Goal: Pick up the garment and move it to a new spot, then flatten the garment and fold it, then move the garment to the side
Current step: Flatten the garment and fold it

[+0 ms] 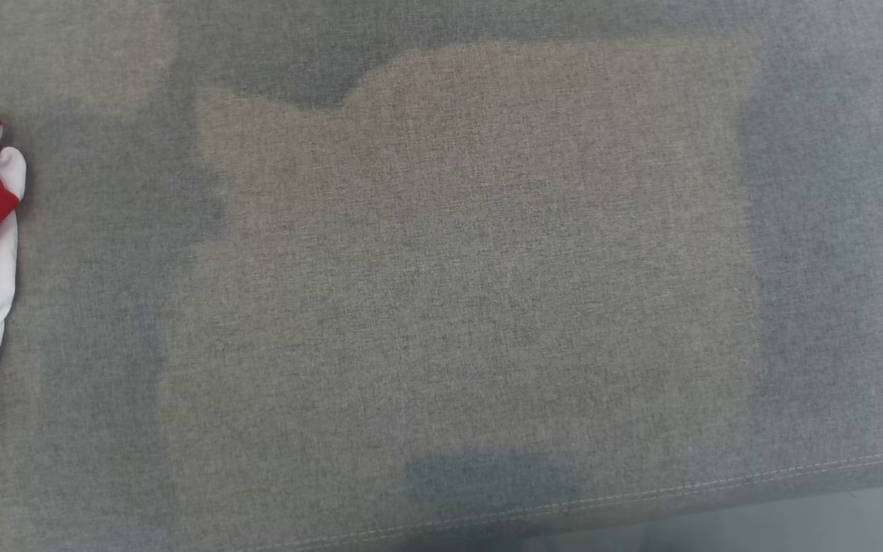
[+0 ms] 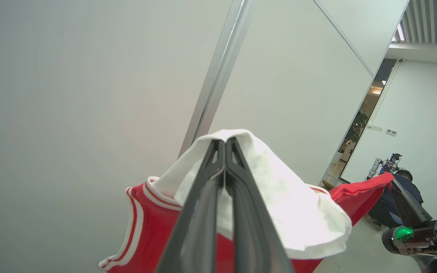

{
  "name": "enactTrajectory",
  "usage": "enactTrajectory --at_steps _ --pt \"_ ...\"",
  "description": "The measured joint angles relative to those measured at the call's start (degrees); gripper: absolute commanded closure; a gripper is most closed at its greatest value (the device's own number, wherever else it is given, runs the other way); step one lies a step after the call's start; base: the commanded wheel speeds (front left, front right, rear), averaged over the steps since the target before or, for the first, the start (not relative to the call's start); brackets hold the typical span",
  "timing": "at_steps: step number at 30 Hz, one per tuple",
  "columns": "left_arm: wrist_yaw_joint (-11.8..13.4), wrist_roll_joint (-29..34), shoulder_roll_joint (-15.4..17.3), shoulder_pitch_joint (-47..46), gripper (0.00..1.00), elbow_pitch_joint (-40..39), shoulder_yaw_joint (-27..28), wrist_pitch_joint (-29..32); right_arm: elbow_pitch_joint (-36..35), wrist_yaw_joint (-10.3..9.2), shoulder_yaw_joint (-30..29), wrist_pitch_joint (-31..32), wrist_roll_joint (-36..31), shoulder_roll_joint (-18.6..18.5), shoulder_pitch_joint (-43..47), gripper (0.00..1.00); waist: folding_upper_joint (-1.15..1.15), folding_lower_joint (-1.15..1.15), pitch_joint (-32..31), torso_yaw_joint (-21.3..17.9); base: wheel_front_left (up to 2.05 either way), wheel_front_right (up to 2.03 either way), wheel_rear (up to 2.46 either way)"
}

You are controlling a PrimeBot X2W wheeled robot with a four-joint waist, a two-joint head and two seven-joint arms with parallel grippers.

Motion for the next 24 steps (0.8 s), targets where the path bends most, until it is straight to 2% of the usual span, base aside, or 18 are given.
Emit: enactTrajectory --at_steps 4,6,14,19,24 --pt "-2.75 -0.62 -0.91 2.91 1.0 3.75 -3.5 -0.05 4.69 1.32 4.68 1.81 -2.22 -1.89 5.02 1.0 0.0 0.0 -1.26 0.25 0.0 0.0 0.0" --pt "-3.33 -1.75 -1.45 6.69 1.0 5.0 -3.72 -0.08 6.3 1.52 5.56 2.37 -2.56 -2.79 9.71 1.0 0.0 0.0 -2.01 0.74 0.0 0.0 0.0" --pt "-3.47 -7.84 -3.14 30.76 1.0 8.83 -2.87 -1.01 12.07 2.3 9.56 3.83 -1.48 -2.04 30.25 1.0 0.0 0.0 -4.75 1.99 0.0 0.0 0.0" --pt "-4.05 -9.95 -5.03 43.54 1.0 10.24 -3.23 -2.31 13.06 2.8 11.01 4.92 0.78 -2.18 37.63 1.0 0.0 0.0 -7.07 2.17 0.0 0.0 0.0" --pt "-5.1 -10.46 -4.72 50.98 1.0 10.36 -4.04 -3.23 11.36 2.8 13.82 7.24 3.32 -2.92 43.23 1.0 0.0 0.0 -10.12 2.31 0.0 0.0 0.0"
